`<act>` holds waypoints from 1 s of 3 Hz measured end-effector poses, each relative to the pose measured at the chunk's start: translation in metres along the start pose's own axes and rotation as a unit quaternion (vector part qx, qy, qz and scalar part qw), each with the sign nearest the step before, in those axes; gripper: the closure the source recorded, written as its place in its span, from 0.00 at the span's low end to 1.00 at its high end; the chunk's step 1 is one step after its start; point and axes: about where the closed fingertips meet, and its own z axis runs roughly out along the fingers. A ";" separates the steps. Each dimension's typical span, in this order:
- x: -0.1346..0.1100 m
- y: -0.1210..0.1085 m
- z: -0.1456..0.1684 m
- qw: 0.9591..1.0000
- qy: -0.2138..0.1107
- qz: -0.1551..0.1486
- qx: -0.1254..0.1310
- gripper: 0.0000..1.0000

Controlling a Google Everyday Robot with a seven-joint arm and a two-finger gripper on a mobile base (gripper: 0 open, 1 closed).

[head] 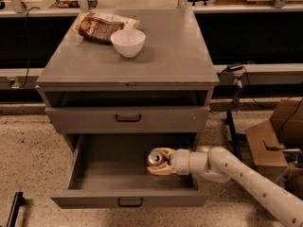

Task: Place coke can into middle drawer

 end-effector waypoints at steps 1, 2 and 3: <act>0.000 0.002 0.003 1.000 -0.001 0.000 -0.003 0.59; 0.010 0.001 0.006 1.000 0.008 0.005 -0.004 0.36; 0.030 0.000 0.009 0.999 0.000 0.032 -0.008 0.11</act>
Offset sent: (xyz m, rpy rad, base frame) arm 0.0037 -0.0034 -0.0244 -0.0400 0.0332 -0.0077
